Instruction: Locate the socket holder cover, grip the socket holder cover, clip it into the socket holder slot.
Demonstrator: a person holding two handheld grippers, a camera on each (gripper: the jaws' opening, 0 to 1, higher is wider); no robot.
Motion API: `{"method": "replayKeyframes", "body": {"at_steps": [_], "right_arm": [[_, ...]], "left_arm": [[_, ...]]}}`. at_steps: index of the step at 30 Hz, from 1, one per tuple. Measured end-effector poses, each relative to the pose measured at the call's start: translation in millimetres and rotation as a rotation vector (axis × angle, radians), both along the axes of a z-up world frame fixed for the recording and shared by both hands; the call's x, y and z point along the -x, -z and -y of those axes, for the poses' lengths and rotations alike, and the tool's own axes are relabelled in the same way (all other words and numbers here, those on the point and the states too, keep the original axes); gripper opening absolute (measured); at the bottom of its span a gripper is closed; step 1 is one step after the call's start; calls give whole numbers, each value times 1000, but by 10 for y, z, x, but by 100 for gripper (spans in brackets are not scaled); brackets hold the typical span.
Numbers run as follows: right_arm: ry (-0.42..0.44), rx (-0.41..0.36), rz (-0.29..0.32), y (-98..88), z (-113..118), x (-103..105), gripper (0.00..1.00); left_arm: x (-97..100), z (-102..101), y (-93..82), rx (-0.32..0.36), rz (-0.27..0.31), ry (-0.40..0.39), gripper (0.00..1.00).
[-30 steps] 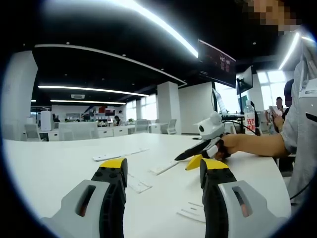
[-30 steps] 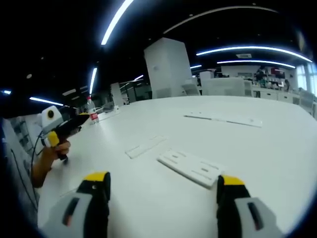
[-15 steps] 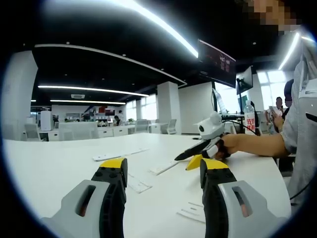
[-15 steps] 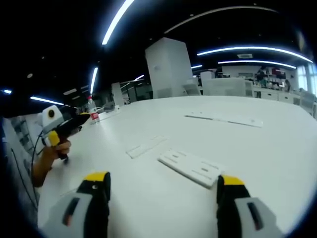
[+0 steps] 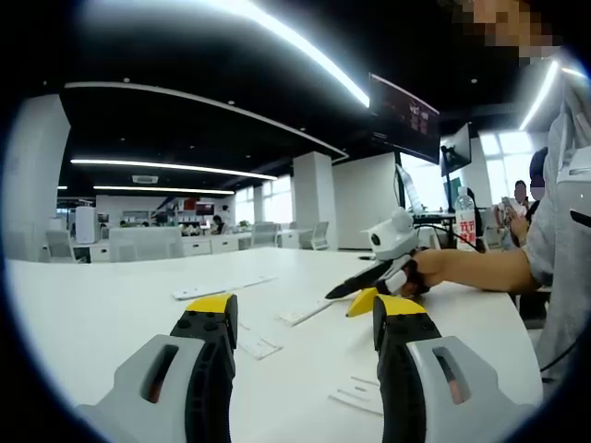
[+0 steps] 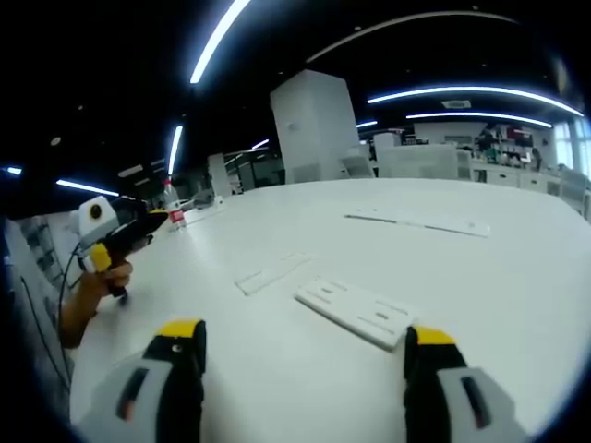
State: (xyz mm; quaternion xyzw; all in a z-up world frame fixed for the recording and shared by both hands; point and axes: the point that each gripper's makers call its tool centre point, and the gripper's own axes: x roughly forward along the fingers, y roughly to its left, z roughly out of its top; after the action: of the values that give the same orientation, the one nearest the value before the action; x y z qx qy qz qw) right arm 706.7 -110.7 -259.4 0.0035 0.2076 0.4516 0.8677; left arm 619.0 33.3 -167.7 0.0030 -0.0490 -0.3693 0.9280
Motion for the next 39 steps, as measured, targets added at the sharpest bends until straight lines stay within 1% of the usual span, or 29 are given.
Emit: {"method": "replayKeyframes", "body": {"at_steps": [4,9,19,26,34,39], "right_arm": [[6,-1,10,-18,15,-9,87],[21,-13,18,-48,44,-39,87],[7,-3,33,-62,27,4,88],[-5,-30,70,-182,17,47,88],[-19,-66,126,-340,-8,163,88],[-31,-75,152,-395,-33,228,88]], "left_arm": [[0,1,-1,2,0,0,59],[-2,7,7,2,-4,1,59],[-10,6,12,5,-8,0,59],[-20,5,31,3,-14,-3,59],[-37,3,55,1,-22,-6,59],[-47,-4,64,1,-25,-9,59]]}}
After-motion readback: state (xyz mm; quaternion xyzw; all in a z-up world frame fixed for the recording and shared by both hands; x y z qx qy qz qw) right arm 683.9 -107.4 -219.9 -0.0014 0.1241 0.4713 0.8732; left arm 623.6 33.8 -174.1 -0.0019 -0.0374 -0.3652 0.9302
